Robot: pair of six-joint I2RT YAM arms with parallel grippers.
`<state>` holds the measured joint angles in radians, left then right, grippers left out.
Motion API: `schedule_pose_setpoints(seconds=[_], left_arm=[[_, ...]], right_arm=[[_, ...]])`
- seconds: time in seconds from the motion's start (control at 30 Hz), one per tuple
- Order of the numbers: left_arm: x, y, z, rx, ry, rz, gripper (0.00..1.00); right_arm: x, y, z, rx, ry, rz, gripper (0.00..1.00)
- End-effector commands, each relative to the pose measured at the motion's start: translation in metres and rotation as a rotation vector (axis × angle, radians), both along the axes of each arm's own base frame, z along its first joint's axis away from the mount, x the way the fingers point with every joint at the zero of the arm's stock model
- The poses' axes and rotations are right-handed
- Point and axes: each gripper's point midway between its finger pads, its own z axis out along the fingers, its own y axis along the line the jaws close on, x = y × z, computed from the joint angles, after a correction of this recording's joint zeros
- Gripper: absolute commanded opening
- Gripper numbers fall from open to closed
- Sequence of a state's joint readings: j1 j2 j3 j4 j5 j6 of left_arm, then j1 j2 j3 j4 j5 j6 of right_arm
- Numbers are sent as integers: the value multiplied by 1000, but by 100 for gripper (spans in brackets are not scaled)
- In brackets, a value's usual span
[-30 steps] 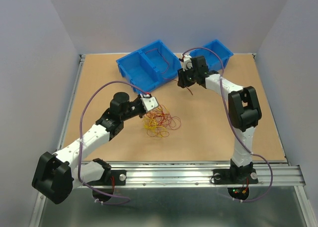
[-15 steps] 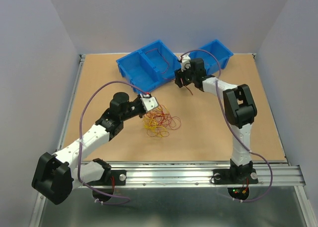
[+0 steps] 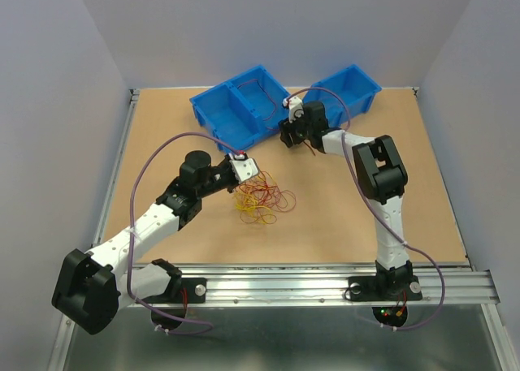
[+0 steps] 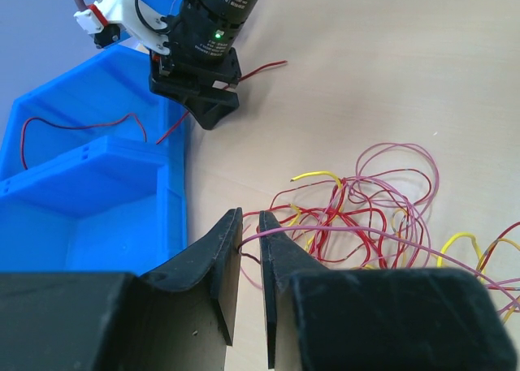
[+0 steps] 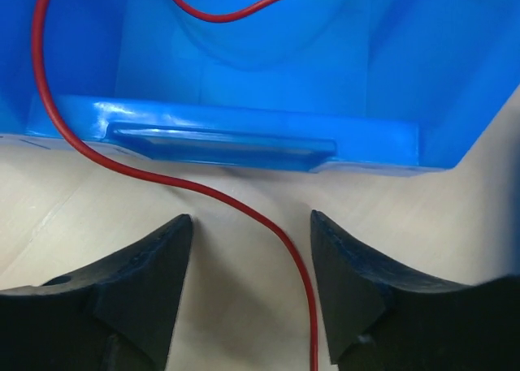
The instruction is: Untangle the cables
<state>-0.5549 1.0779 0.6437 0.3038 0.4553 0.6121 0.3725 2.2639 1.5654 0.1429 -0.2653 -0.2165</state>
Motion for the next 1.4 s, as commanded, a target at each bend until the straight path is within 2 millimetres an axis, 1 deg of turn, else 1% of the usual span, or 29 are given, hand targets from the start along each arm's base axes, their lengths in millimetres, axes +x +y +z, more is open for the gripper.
schedule_pose_setpoints(seconds=[0.0,0.03,0.07,0.13,0.17,0.23,0.27,0.4,0.47,0.5,0.63,0.67,0.73,0.77,0.83,0.87,0.9,0.97,1.0,1.03,1.07,1.1,1.2,1.23,1.27,1.3,1.33,1.37], left_arm=[[2,-5,36,-56,-87,-15,26],[2,-5,34,-53,-83,-16,26],[2,-5,35,-54,-84,-16,26],[1,-5,36,-56,-87,-18,26],[2,-4,35,-56,-85,-14,26],[2,-4,36,-56,-87,-15,26],[1,-4,37,-57,-87,-16,26],[0,-4,37,-57,-88,-18,26],[0,-4,38,-59,-92,-16,26],[0,-4,37,-57,-91,-18,26],[0,-4,39,-60,-96,-18,26],[0,-4,38,-58,-93,-18,26],[0,-5,38,-59,-93,-19,26],[0,-5,37,-58,-92,-19,26],[1,-4,36,-57,-88,-16,26],[1,-4,36,-56,-87,-15,26],[1,-4,35,-55,-86,-15,26],[1,-4,35,-54,-87,-15,26],[2,-4,34,-51,-86,-12,26],[2,-4,36,-54,-89,-12,26],[2,-4,36,-54,-89,-13,26],[2,-4,37,-56,-91,-13,26],[2,-4,35,-54,-89,-10,26],[2,-4,36,-54,-91,-12,26],[1,-4,36,-56,-91,-12,26],[2,-4,37,-56,-94,-12,26],[1,-4,37,-57,-92,-13,26],[1,-4,37,-56,-94,-15,26]], right_arm=[[21,15,24,10,-108,17,61],[22,15,22,7,-108,15,57],[23,16,21,7,-106,15,41],[22,17,19,7,-101,18,20],[22,17,26,14,-108,20,8],[14,20,30,31,-98,42,3],[10,21,39,49,-100,53,1],[1,23,62,90,-107,62,1],[0,22,77,108,-120,53,1],[-2,25,85,125,-123,54,1],[-3,31,102,174,-116,65,1],[-1,35,111,194,-119,74,1],[4,39,117,210,-114,72,1],[12,43,123,222,-124,74,1],[17,48,124,237,-109,79,1],[22,51,114,237,-90,77,0],[29,56,125,254,-103,84,1],[37,62,126,268,-106,90,1],[41,65,114,274,-84,86,1],[47,69,126,292,-107,95,1],[50,72,128,298,-109,100,0],[56,77,127,308,-115,102,1],[63,88,127,319,-130,105,1],[67,90,115,312,-123,97,0],[70,98,125,321,-152,104,1],[74,98,124,314,-163,91,1],[78,103,109,307,-155,89,1],[80,110,118,318,-181,97,0]])
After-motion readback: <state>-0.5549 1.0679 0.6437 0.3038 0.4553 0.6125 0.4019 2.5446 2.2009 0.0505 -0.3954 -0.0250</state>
